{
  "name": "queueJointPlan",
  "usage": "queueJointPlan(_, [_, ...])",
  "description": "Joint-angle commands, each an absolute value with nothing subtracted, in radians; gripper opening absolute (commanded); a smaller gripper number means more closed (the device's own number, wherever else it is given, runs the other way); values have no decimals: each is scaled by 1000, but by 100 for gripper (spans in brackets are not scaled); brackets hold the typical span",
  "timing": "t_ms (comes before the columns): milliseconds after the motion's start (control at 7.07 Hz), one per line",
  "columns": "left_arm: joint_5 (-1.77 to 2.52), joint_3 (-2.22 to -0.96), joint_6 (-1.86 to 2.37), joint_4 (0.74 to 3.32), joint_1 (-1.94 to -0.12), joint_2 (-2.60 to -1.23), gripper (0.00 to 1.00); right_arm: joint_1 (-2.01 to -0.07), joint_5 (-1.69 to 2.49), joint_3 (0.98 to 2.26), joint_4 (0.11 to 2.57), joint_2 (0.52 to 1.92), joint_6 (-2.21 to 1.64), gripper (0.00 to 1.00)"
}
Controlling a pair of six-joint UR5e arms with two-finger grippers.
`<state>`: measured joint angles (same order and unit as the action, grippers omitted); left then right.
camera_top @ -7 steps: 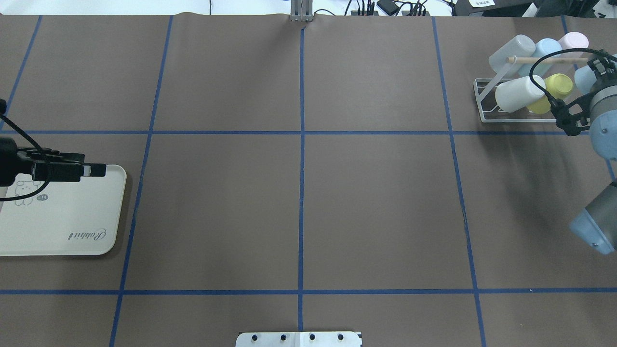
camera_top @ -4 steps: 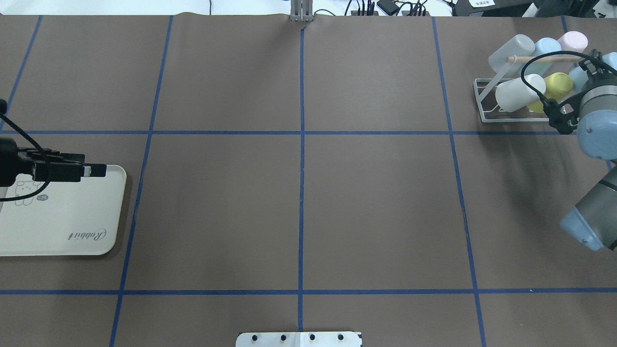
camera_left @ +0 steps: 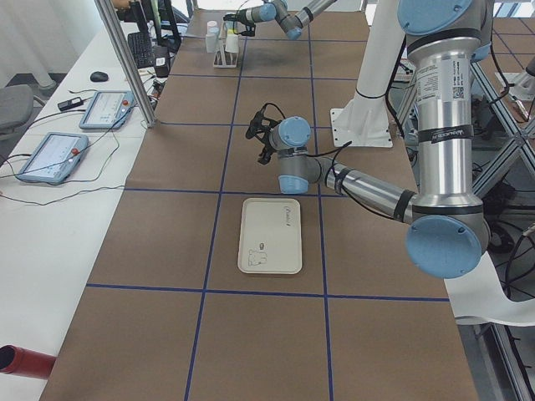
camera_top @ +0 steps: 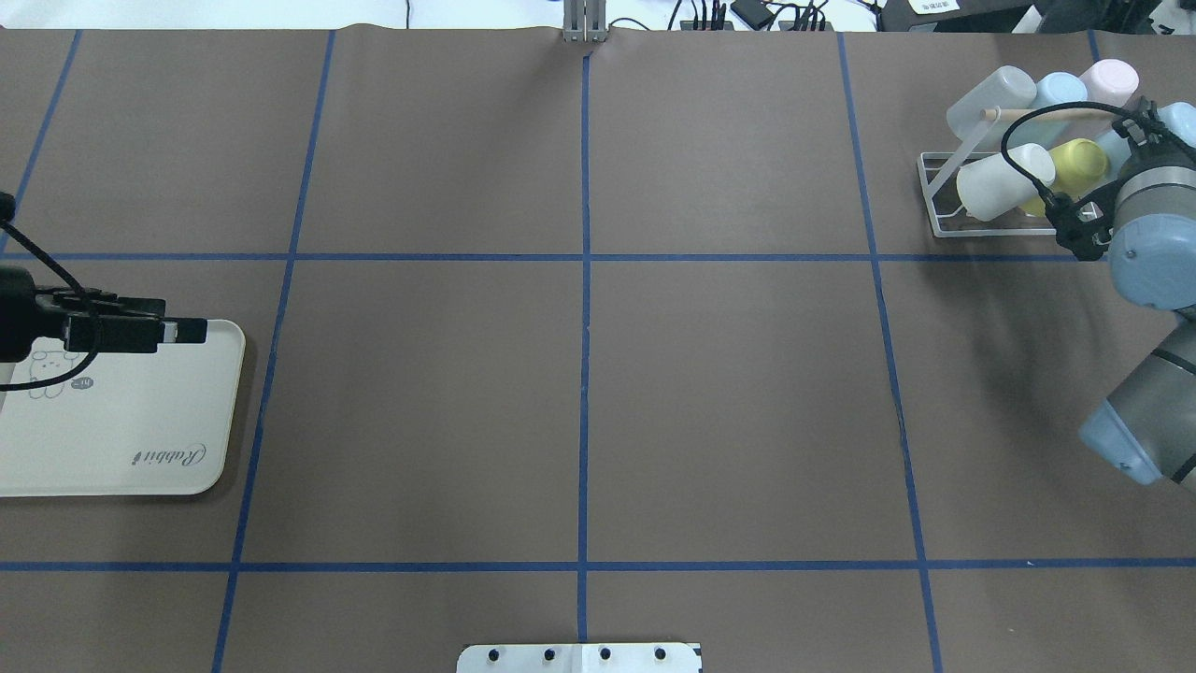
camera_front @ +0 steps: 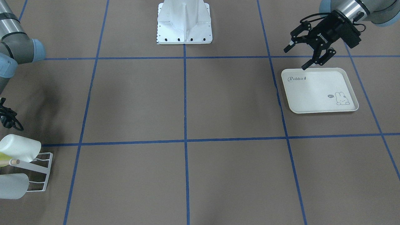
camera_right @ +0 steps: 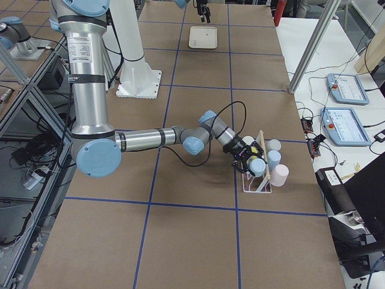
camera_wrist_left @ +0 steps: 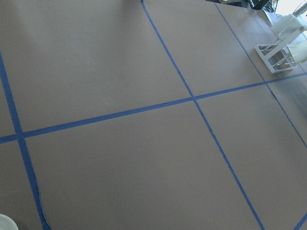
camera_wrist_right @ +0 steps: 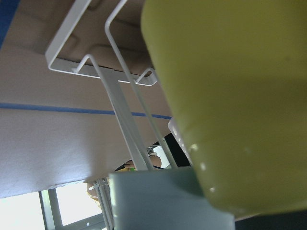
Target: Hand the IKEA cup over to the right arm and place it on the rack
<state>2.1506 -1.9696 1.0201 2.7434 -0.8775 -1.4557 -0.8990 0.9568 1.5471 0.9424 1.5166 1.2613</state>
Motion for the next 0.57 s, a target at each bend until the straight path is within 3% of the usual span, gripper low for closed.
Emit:
queueJointPlan(0, [2151, -1970, 1020, 2743, -877, -1456, 100, -899, 957, 1549, 940, 1517, 1255, 99])
queueJointPlan(424, [2151, -1970, 1020, 2744, -879, -1454, 100, -908, 1015, 1618, 945, 1517, 1244, 99])
